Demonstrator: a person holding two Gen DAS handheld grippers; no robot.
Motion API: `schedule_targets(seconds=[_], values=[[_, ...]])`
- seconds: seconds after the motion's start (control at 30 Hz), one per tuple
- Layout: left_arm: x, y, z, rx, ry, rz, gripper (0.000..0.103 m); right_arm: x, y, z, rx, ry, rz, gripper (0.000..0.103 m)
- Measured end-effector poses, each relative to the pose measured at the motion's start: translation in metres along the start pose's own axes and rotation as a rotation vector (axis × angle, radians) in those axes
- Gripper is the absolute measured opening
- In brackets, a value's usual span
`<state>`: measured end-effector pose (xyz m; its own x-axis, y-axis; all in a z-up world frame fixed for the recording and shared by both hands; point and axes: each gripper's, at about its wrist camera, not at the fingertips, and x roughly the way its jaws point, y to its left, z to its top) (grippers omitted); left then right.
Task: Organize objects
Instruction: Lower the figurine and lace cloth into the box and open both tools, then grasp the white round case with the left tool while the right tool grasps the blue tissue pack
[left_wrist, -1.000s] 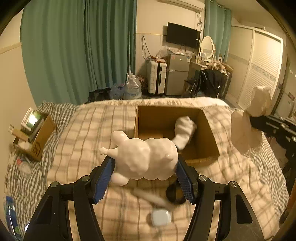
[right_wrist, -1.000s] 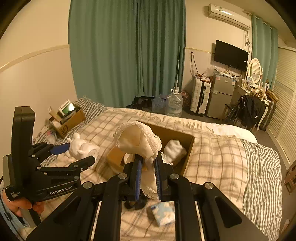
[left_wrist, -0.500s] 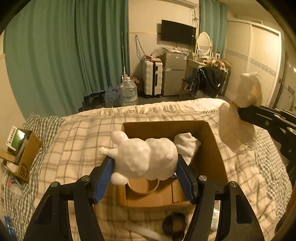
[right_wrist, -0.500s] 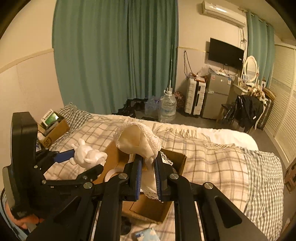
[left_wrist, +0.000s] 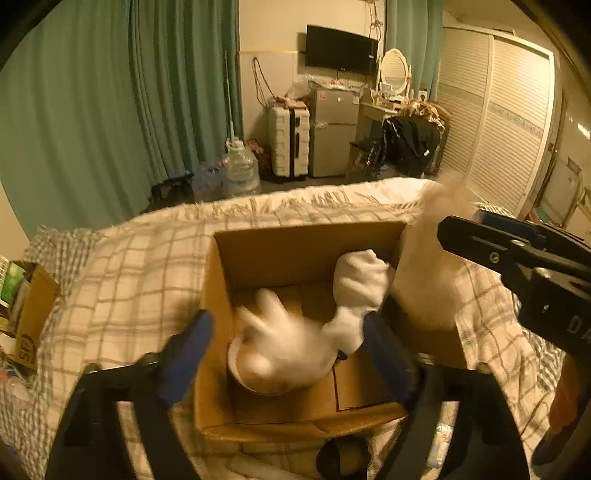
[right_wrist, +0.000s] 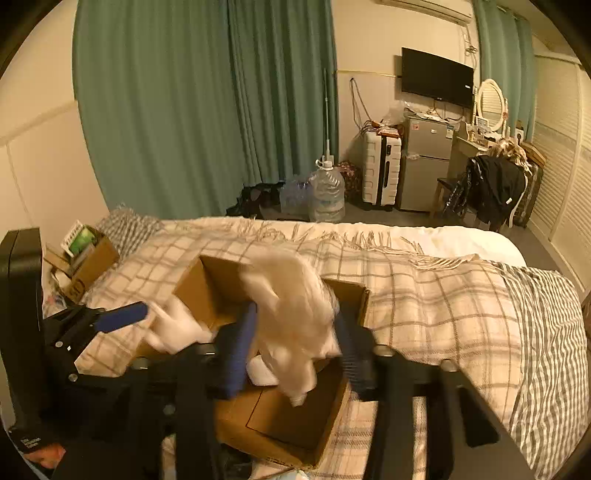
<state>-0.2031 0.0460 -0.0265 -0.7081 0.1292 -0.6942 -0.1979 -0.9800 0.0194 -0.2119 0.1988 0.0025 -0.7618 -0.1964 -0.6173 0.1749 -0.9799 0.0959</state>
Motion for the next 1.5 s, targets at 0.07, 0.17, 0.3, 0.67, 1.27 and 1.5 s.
schedule_targets(seconds=[0.07, 0.17, 0.3, 0.67, 1.27, 1.5], values=[[-0.014, 0.001, 0.001, 0.003, -0.015, 0.01, 0.094, -0.014, -0.001, 0.003, 0.017, -0.02, 0.006, 0.057], [-0.036, 0.003, 0.002, -0.003, -0.026, 0.014, 0.094, -0.037, -0.001, 0.006, 0.021, -0.034, -0.008, 0.058], [-0.07, 0.005, -0.002, -0.014, -0.04, 0.039, 0.097, -0.076, 0.004, 0.002, 0.002, -0.046, -0.031, 0.065], [-0.116, 0.016, -0.053, -0.117, -0.009, 0.092, 0.097, -0.155, 0.016, -0.039, -0.05, -0.042, -0.095, 0.077], [-0.027, -0.004, -0.168, -0.181, 0.179, 0.123, 0.097, -0.034, 0.011, -0.145, -0.033, 0.236, -0.081, 0.08], [0.014, -0.005, -0.202, -0.201, 0.349, 0.077, 0.079, 0.007, 0.007, -0.164, -0.013, 0.366, -0.074, 0.08]])
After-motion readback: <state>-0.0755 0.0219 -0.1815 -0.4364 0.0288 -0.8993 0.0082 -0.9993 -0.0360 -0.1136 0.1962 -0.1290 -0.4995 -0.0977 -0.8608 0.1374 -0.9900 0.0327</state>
